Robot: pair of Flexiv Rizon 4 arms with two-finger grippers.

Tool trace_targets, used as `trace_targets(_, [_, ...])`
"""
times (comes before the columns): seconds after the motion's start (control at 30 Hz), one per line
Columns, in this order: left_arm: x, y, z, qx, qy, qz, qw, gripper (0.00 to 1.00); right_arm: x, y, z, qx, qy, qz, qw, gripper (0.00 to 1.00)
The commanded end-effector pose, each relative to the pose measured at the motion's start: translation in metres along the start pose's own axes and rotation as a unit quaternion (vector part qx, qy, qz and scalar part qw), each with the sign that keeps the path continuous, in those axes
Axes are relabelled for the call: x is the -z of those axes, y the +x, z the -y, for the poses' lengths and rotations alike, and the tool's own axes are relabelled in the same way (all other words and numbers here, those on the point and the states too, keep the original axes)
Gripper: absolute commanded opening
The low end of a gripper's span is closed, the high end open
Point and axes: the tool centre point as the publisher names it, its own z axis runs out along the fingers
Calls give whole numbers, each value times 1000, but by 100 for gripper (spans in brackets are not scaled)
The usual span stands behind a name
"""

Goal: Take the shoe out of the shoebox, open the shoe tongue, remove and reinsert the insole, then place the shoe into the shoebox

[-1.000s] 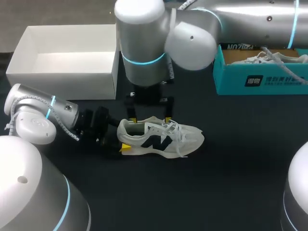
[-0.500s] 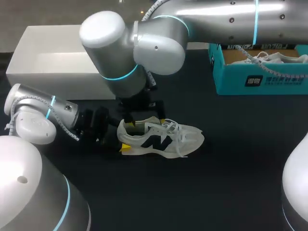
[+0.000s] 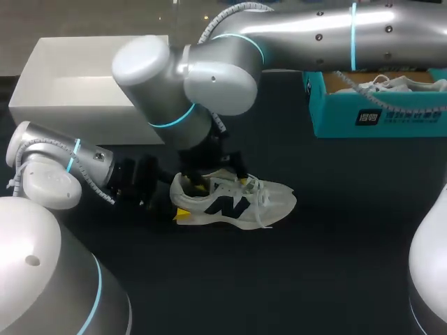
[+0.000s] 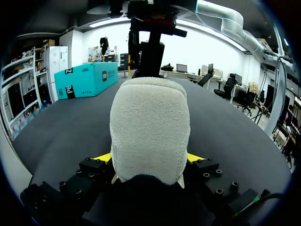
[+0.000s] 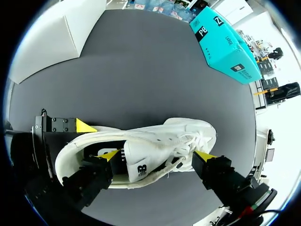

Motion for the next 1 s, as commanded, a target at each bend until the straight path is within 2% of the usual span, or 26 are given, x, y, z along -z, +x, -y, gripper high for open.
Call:
trace_targets(0.03, [-1,0,-1,0,-1,-1,1000,0,-4,-1,-1,-26,3,10,1000,100])
trace_targets(0.07, [-1,0,-1,0,-1,-1,1000,0,-4,-5,-2,-27,3,11,1000,98])
trace_targets(0.17, [-1,0,-1,0,-1,-1,1000,0,1,-12,-2,-32,1,18,999,71])
trace_targets(0.3, [-1,0,-1,0,-1,-1,1000,0,7,-22,-1,-36,-3,24,999,49])
trace_targets(0.57, [-1,0,-1,0,-1,-1,1000,0,16,-44,1,-51,-7,25,998,49])
trace_targets(0.7, [-1,0,-1,0,-1,-1,1000,0,16,-52,1,-62,5,10,998,48])
trace_targets(0.83, [-1,0,-1,0,-1,-1,1000,0,12,-52,4,-61,26,-17,998,46])
trace_targets(0.93, [-1,0,-1,0,-1,-1,1000,0,8,-52,4,-61,38,-23,997,39])
trace_targets(0.97, [-1,0,-1,0,-1,-1,1000,0,8,-52,3,-61,39,-22,997,27])
trace_targets(1.0, [-1,0,-1,0,-1,-1,1000,0,8,-52,2,-60,43,-22,997,8])
